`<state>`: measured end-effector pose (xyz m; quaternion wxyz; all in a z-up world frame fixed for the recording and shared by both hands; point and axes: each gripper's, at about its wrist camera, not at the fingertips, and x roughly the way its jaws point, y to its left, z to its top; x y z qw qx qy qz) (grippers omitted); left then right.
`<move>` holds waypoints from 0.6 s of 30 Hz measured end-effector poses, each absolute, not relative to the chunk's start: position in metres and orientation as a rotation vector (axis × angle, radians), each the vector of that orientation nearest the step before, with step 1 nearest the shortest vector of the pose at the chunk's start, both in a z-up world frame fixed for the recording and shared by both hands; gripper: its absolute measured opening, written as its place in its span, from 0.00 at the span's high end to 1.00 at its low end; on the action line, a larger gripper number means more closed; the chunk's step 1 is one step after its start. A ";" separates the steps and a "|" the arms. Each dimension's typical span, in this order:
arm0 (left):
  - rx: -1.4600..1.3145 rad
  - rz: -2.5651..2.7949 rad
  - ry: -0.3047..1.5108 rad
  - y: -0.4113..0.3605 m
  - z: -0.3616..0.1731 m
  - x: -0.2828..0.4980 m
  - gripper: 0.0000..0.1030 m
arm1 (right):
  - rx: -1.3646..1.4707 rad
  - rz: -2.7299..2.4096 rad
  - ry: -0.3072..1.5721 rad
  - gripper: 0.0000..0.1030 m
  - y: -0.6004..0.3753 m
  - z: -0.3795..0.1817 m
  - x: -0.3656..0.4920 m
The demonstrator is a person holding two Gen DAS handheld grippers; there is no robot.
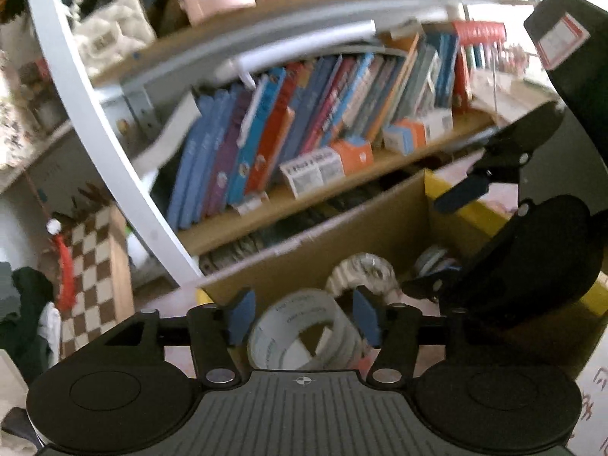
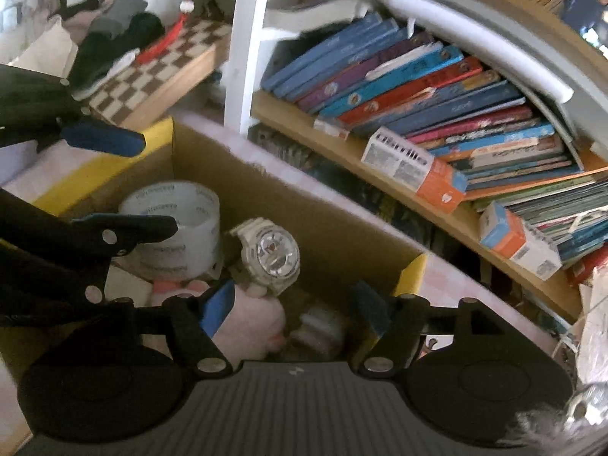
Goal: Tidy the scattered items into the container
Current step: 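Lower into the box and open both tools to drop tape roll and car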
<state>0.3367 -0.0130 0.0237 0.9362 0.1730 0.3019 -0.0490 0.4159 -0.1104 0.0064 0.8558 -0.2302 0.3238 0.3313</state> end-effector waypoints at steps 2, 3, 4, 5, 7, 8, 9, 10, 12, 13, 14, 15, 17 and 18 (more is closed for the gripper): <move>0.343 -0.097 0.585 -0.014 0.034 0.329 0.37 | -0.476 0.693 0.658 0.29 -0.115 0.016 0.410; 0.337 -0.096 0.567 -0.015 0.039 0.325 0.34 | -0.470 0.690 0.648 0.29 -0.117 0.021 0.407; 0.331 -0.095 0.551 -0.016 0.044 0.321 0.34 | -0.462 0.687 0.638 0.28 -0.120 0.026 0.404; 0.321 -0.095 0.534 -0.016 0.050 0.316 0.32 | -0.448 0.683 0.630 0.27 -0.123 0.031 0.401; 0.297 -0.096 0.505 -0.016 0.060 0.307 0.29 | -0.405 0.675 0.618 0.26 -0.131 0.042 0.393; 0.286 -0.098 0.490 -0.017 0.065 0.300 0.26 | -0.383 0.671 0.612 0.25 -0.135 0.047 0.390; 0.278 -0.101 0.476 -0.017 0.070 0.295 0.25 | -0.362 0.668 0.606 0.24 -0.139 0.053 0.386; 0.273 -0.105 0.463 -0.017 0.075 0.289 0.24 | -0.342 0.667 0.599 0.24 -0.142 0.058 0.381; 0.268 -0.111 0.440 -0.019 0.082 0.276 0.22 | -0.310 0.667 0.585 0.23 -0.149 0.068 0.371; 0.268 -0.114 0.432 -0.020 0.085 0.270 0.22 | -0.297 0.668 0.579 0.22 -0.152 0.072 0.364; 0.270 -0.115 0.424 -0.021 0.088 0.263 0.20 | -0.285 0.672 0.573 0.22 -0.154 0.076 0.358; 0.272 -0.117 0.416 -0.021 0.091 0.256 0.18 | -0.273 0.675 0.568 0.22 -0.157 0.080 0.352; 0.273 -0.121 0.402 -0.022 0.096 0.241 0.17 | -0.245 0.685 0.560 0.21 -0.163 0.087 0.338; 0.270 -0.122 0.397 -0.022 0.098 0.233 0.15 | -0.235 0.689 0.555 0.20 -0.166 0.090 0.331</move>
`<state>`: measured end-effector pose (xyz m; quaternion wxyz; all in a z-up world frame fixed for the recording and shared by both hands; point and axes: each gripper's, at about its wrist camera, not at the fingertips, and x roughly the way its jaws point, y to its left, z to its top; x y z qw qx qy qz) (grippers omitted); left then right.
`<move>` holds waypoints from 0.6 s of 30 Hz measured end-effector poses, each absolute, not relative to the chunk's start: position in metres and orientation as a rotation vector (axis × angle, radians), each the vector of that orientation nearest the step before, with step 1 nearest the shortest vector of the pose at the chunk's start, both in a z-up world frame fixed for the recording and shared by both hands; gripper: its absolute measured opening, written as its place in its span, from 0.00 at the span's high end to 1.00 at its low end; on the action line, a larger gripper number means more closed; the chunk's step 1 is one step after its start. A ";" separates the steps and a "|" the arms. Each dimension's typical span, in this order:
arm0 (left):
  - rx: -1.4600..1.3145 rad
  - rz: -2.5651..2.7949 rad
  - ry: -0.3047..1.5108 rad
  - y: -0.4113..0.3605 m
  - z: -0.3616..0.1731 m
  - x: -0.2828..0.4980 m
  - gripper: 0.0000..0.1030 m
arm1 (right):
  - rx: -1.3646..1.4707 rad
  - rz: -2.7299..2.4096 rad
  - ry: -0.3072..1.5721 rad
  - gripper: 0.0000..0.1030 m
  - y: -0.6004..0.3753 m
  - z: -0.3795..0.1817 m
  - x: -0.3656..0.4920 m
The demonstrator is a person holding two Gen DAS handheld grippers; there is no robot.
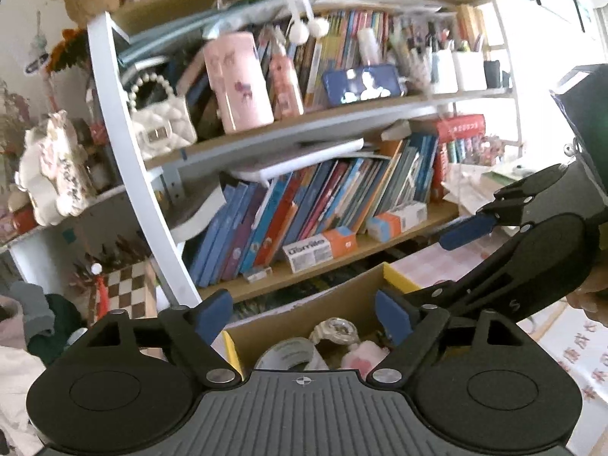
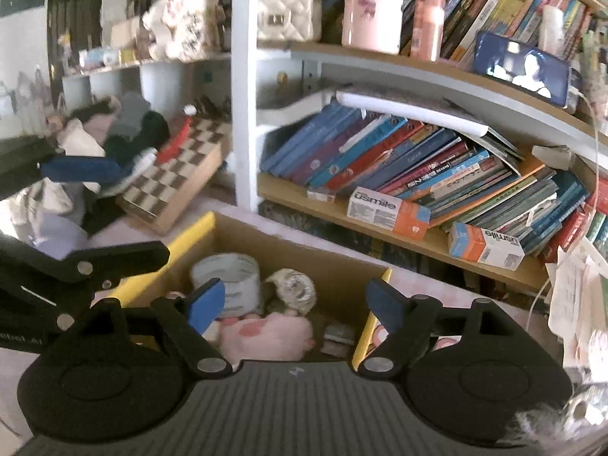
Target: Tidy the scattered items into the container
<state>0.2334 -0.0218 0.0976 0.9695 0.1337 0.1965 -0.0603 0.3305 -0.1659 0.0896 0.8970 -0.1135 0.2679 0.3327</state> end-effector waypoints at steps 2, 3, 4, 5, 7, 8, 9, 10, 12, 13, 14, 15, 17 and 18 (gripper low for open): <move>0.261 -0.121 0.391 -0.021 0.100 0.219 0.14 | -0.226 0.693 0.544 0.20 -0.170 0.095 0.316; 0.254 -0.119 0.389 -0.020 0.101 0.212 0.14 | -0.221 0.695 0.539 0.20 -0.172 0.096 0.309; 0.247 -0.115 0.388 -0.020 0.101 0.205 0.13 | -0.216 0.698 0.535 0.20 -0.175 0.097 0.301; 0.239 -0.111 0.389 -0.019 0.101 0.199 0.12 | -0.210 0.699 0.534 0.19 -0.177 0.098 0.294; 0.222 -0.102 0.397 -0.019 0.097 0.187 0.11 | -0.202 0.698 0.535 0.19 -0.181 0.098 0.281; 0.211 -0.095 0.404 -0.018 0.095 0.181 0.10 | -0.200 0.696 0.535 0.18 -0.183 0.097 0.273; 0.199 -0.089 0.411 -0.018 0.091 0.176 0.10 | -0.201 0.692 0.536 0.18 -0.185 0.095 0.266; 0.187 -0.084 0.419 -0.018 0.088 0.171 0.10 | -0.203 0.686 0.537 0.18 -0.186 0.092 0.259; 0.165 -0.066 0.437 -0.018 0.080 0.162 0.10 | -0.207 0.670 0.544 0.17 -0.189 0.086 0.247; 0.154 -0.053 0.447 -0.017 0.075 0.157 0.10 | -0.208 0.662 0.547 0.17 -0.190 0.082 0.240; 0.140 -0.038 0.460 -0.016 0.070 0.154 0.10 | -0.209 0.655 0.550 0.17 -0.192 0.078 0.234; 0.125 -0.027 0.472 -0.015 0.066 0.150 0.10 | -0.210 0.646 0.555 0.17 -0.193 0.074 0.228; 0.102 -0.014 0.501 -0.012 0.057 0.145 0.10 | -0.212 0.631 0.568 0.17 -0.195 0.065 0.219; 0.098 -0.008 0.514 -0.011 0.053 0.144 0.10 | -0.214 0.625 0.576 0.17 -0.196 0.060 0.216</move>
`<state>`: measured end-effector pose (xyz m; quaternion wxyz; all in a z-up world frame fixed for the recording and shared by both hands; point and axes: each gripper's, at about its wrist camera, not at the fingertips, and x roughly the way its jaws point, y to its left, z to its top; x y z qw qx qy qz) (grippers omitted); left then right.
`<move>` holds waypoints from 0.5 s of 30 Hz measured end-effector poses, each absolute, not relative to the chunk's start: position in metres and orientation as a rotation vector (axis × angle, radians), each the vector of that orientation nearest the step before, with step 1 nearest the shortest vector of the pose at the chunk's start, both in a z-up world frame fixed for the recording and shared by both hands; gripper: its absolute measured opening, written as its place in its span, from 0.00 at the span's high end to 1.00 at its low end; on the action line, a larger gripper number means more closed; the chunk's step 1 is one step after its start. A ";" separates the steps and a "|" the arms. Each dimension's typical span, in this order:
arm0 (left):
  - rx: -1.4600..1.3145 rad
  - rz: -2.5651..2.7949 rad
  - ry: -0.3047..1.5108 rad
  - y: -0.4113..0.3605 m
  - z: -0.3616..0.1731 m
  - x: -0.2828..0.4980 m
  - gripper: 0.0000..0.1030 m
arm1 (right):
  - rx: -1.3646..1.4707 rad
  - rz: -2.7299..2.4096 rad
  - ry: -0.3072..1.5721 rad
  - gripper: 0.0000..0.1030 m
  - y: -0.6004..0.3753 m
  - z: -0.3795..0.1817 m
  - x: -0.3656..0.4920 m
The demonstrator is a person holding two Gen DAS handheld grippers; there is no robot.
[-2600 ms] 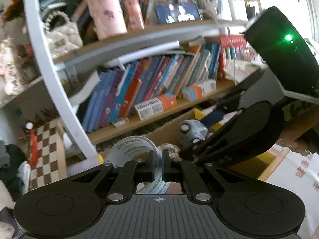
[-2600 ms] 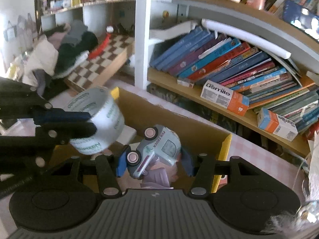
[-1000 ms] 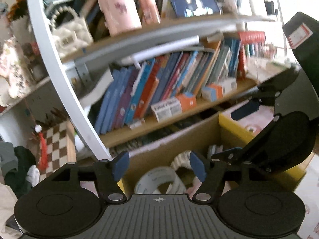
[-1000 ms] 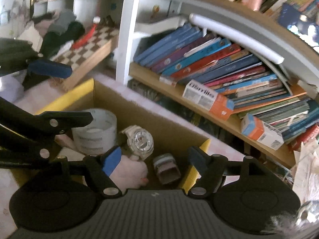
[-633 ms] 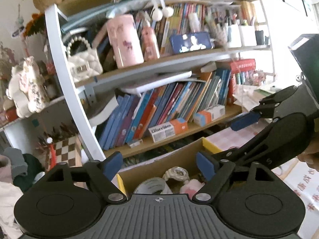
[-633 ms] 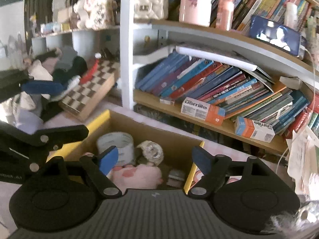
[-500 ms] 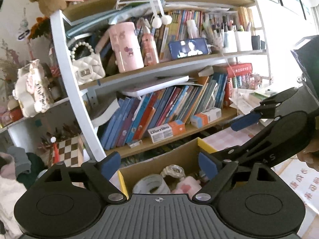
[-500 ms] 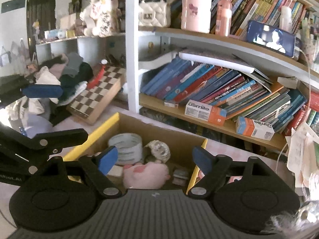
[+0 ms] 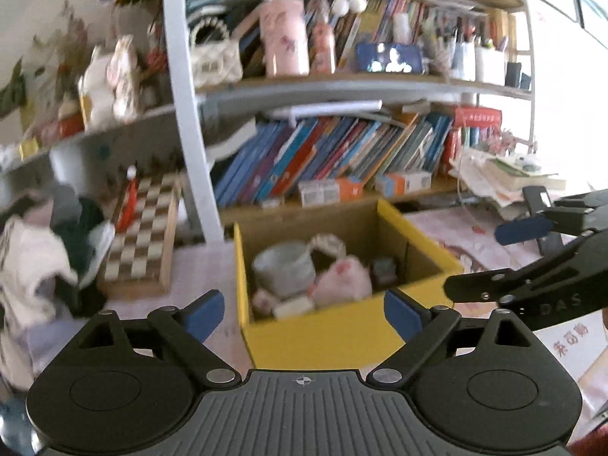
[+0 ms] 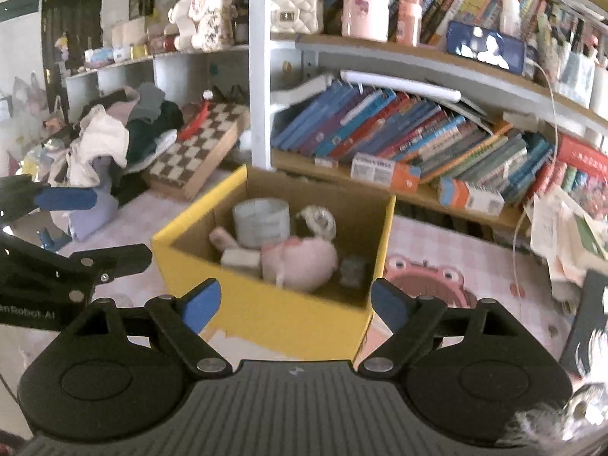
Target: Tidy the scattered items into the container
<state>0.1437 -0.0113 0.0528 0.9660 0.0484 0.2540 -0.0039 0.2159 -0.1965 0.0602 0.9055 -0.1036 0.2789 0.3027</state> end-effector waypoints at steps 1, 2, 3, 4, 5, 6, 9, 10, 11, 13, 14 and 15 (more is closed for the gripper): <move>0.097 0.001 0.527 -0.011 0.049 0.142 0.10 | -0.218 0.620 0.585 0.17 -0.198 0.055 0.213; 0.096 0.011 0.538 -0.011 0.045 0.141 0.10 | -0.224 0.616 0.595 0.17 -0.199 0.050 0.210; 0.093 0.017 0.546 -0.011 0.042 0.139 0.10 | -0.227 0.611 0.607 0.17 -0.200 0.046 0.209; 0.090 0.022 0.553 -0.011 0.039 0.138 0.10 | -0.229 0.608 0.621 0.17 -0.202 0.040 0.207; 0.088 0.027 0.562 -0.012 0.037 0.138 0.10 | -0.227 0.605 0.633 0.17 -0.203 0.036 0.206; 0.087 0.031 0.569 -0.013 0.034 0.137 0.10 | -0.223 0.601 0.650 0.17 -0.204 0.031 0.205; 0.092 0.041 0.595 -0.018 0.027 0.138 0.09 | -0.203 0.599 0.699 0.17 -0.206 0.019 0.205; 0.096 0.041 0.602 -0.020 0.026 0.139 0.09 | -0.202 0.604 0.709 0.17 -0.206 0.017 0.206; 0.100 0.043 0.607 -0.021 0.024 0.139 0.09 | -0.203 0.609 0.713 0.17 -0.205 0.016 0.206; 0.107 0.043 0.622 -0.024 0.021 0.139 0.09 | -0.209 0.615 0.712 0.17 -0.204 0.015 0.207; 0.110 0.041 0.630 -0.025 0.020 0.138 0.09 | -0.211 0.616 0.711 0.17 -0.204 0.014 0.207; 0.111 0.039 0.637 -0.025 0.019 0.137 0.09 | -0.211 0.618 0.714 0.17 -0.203 0.013 0.207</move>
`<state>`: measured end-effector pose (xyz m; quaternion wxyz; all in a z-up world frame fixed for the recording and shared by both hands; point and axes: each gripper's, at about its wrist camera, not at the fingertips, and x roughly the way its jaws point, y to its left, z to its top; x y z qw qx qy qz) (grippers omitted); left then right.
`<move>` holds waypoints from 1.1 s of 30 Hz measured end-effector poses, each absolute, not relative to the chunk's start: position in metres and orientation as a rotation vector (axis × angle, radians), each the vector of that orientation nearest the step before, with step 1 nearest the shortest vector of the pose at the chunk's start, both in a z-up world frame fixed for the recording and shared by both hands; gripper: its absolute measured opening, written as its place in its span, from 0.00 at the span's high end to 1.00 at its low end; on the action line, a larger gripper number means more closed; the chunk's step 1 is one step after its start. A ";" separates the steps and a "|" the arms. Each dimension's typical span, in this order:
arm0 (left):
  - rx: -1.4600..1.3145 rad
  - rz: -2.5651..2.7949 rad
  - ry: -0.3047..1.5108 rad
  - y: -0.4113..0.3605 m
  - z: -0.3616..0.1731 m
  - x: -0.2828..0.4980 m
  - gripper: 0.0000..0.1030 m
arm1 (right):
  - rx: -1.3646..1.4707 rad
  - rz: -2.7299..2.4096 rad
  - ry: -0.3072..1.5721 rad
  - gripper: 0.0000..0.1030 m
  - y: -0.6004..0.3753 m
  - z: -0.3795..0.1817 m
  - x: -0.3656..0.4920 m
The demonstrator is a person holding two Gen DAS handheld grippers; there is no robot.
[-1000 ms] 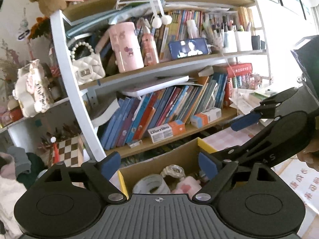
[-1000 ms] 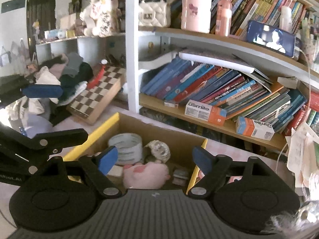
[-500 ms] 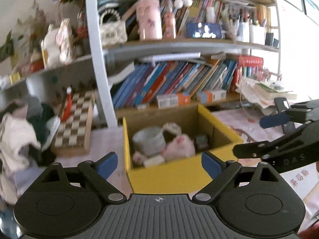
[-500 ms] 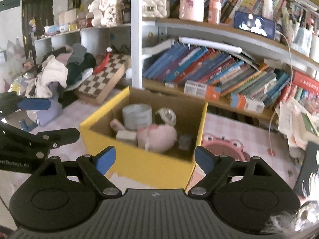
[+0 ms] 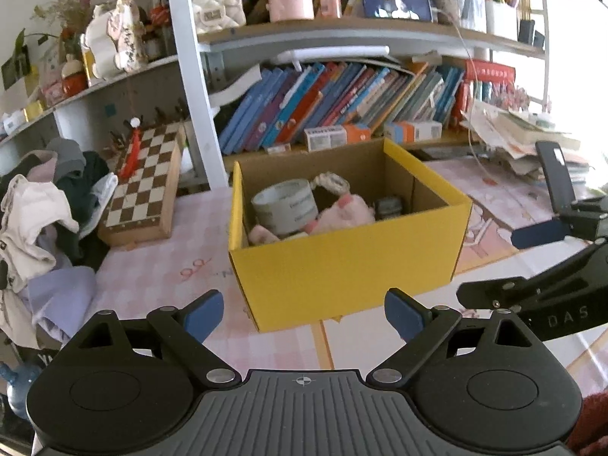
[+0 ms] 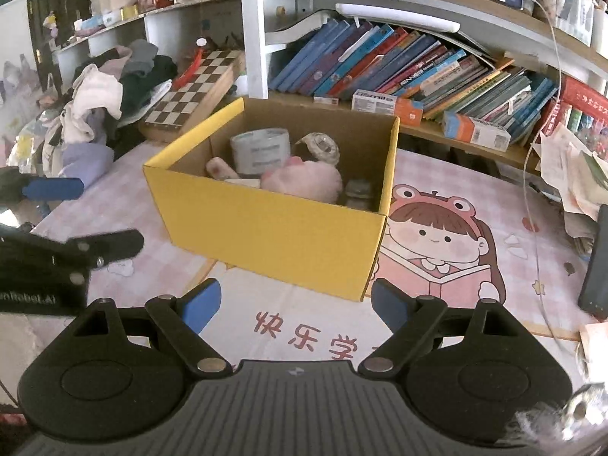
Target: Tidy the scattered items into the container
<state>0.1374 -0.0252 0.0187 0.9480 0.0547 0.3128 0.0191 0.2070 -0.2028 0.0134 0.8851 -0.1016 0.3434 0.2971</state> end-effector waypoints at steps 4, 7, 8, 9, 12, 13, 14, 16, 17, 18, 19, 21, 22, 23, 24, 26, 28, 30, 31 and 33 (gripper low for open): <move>0.113 0.034 0.644 -0.026 0.017 0.134 0.07 | -0.218 0.620 0.728 0.16 -0.201 0.011 0.202; 0.117 0.035 0.639 -0.026 0.016 0.130 0.05 | -0.212 0.607 0.730 0.16 -0.201 0.010 0.198; 0.120 0.033 0.639 -0.026 0.015 0.129 0.05 | -0.209 0.603 0.730 0.16 -0.201 0.010 0.197; 0.120 0.030 0.638 -0.026 0.015 0.127 0.05 | -0.209 0.598 0.729 0.16 -0.201 0.011 0.195; 0.112 0.021 0.630 -0.025 0.018 0.122 0.05 | -0.216 0.582 0.717 0.16 -0.201 0.013 0.186; 0.110 0.018 0.626 -0.025 0.019 0.120 0.05 | -0.217 0.576 0.715 0.16 -0.202 0.014 0.183; 0.112 0.013 0.622 -0.025 0.020 0.116 0.05 | -0.213 0.569 0.712 0.15 -0.202 0.015 0.179; 0.125 0.006 0.621 -0.024 0.021 0.108 0.04 | -0.192 0.549 0.712 0.14 -0.203 0.016 0.172; 0.128 0.007 0.623 -0.023 0.021 0.103 0.04 | -0.185 0.540 0.716 0.13 -0.203 0.015 0.169; 0.123 0.011 0.628 -0.021 0.020 0.099 0.04 | -0.183 0.534 0.721 0.13 -0.203 0.014 0.164; 0.112 0.017 0.633 -0.020 0.020 0.095 0.04 | -0.186 0.529 0.725 0.13 -0.202 0.014 0.159; 0.096 0.024 0.641 -0.016 0.019 0.087 0.03 | -0.189 0.518 0.723 0.11 -0.201 0.013 0.148; 0.094 0.029 0.646 -0.015 0.018 0.082 0.03 | -0.190 0.510 0.720 0.11 -0.201 0.012 0.142; 0.094 0.035 0.651 -0.014 0.017 0.077 0.03 | -0.191 0.501 0.719 0.10 -0.200 0.011 0.136; 0.094 0.042 0.654 -0.013 0.016 0.072 0.02 | -0.192 0.492 0.719 0.09 -0.200 0.010 0.130; 0.095 0.047 0.658 -0.013 0.013 0.062 0.01 | -0.189 0.474 0.717 0.07 -0.201 0.006 0.117; 0.098 0.052 0.658 -0.014 0.008 0.053 0.01 | -0.181 0.454 0.714 0.06 -0.203 0.001 0.105; 0.102 0.054 0.666 -0.016 0.002 0.045 0.01 | -0.172 0.437 0.713 0.06 -0.205 -0.004 0.096; 0.104 0.052 0.674 -0.017 0.000 0.043 0.01 | -0.167 0.428 0.714 0.06 -0.205 -0.006 0.091; 0.115 0.046 0.686 -0.020 -0.003 0.037 0.01 | -0.164 0.413 0.716 0.06 -0.206 -0.008 0.084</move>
